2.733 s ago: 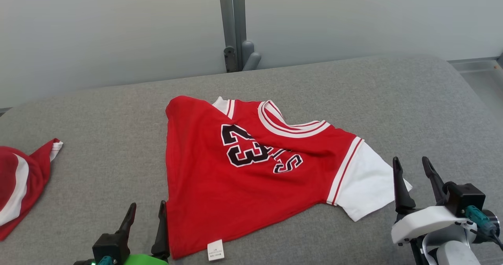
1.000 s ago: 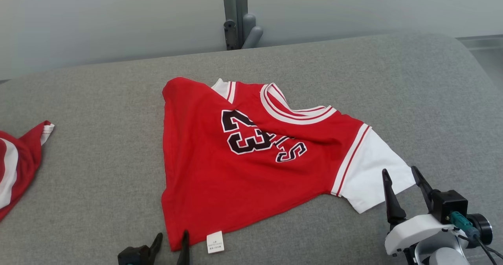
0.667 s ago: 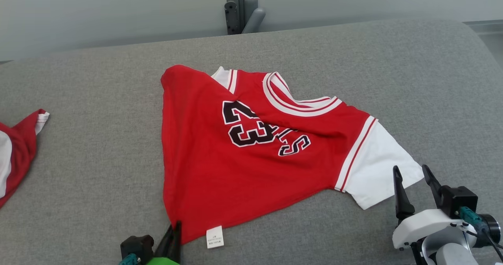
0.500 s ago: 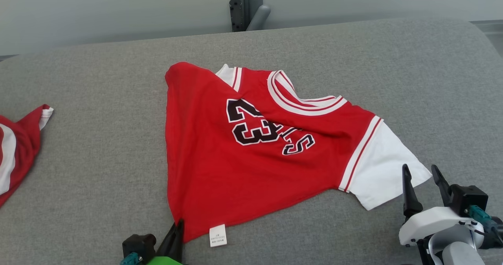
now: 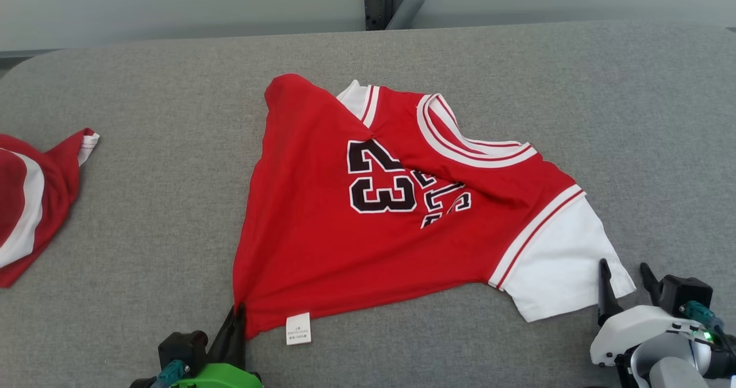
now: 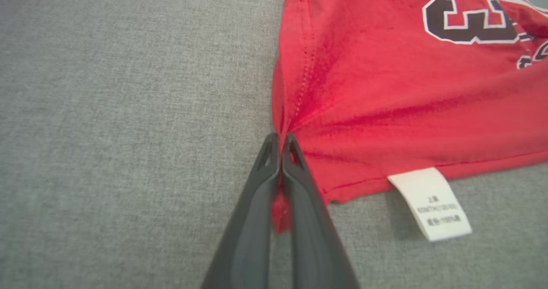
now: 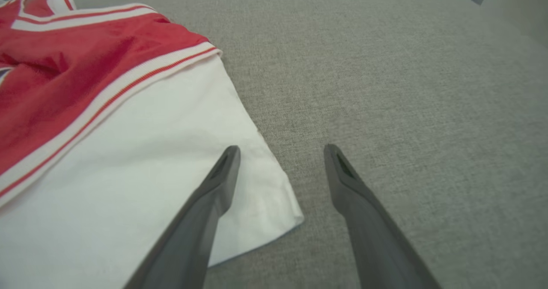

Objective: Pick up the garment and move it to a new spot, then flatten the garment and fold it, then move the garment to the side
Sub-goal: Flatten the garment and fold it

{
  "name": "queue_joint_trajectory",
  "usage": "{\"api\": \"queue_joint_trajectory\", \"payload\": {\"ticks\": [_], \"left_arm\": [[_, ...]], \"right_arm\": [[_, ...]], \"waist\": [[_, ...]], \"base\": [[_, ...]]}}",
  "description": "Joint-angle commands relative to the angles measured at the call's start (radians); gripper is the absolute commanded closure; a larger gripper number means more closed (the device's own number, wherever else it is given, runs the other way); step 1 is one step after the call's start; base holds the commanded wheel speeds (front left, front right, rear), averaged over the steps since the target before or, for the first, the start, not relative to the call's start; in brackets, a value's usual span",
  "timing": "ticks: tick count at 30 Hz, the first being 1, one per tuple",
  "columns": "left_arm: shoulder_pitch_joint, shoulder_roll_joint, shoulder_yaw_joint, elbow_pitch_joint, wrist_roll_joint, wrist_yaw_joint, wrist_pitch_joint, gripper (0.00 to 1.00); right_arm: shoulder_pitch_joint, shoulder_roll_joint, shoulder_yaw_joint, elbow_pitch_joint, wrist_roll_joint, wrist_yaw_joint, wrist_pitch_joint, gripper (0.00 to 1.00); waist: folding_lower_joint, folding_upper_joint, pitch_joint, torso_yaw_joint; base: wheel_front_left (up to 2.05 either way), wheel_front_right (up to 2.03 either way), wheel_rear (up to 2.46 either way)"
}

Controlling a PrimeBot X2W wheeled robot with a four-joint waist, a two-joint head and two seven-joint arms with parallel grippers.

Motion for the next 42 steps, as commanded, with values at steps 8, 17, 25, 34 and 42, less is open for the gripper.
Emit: {"api": "queue_joint_trajectory", "payload": {"ticks": [8, 17, 25, 34, 42], "left_arm": [[-0.019, 0.006, -0.016, -0.001, -0.019, -0.006, 0.001, 1.0], [-0.023, 0.006, -0.021, -0.093, -0.065, -0.039, 0.001, 1.0], [-0.102, 0.015, -0.004, -0.234, -0.074, -0.056, 0.0, 1.0], [-0.408, 0.212, -0.107, -0.336, -0.2, -0.055, 0.009, 1.0], [-0.693, 0.326, -0.131, -0.365, -0.227, -0.055, 0.123, 1.0]], "right_arm": [[-0.012, -0.001, 0.036, 0.175, 0.018, -0.001, 0.007, 1.0], [-0.02, -0.006, 0.116, -0.078, 0.158, -0.001, -0.002, 1.0], [-0.082, -0.036, 0.152, -0.357, 0.279, 0.0, -0.002, 1.0], [-0.272, -0.141, 0.159, -0.526, 0.345, 0.0, -0.002, 1.0], [-0.504, -0.237, 0.189, -0.477, 0.384, 0.0, 0.015, 1.0]], "waist": [[0.0, 0.0, 0.002, 0.007], [0.0, 0.0, -0.064, -0.006], [0.0, 0.0, -0.148, -0.011], [0.0, 0.0, -0.184, -0.022], [0.0, 0.0, -0.031, -0.03]], "base": [[0.0, 0.0, 0.0], [0.0, 0.0, 0.0], [0.0, 0.0, 0.0], [0.0, 0.0, 0.0], [0.0, 0.0, 0.0]]}}
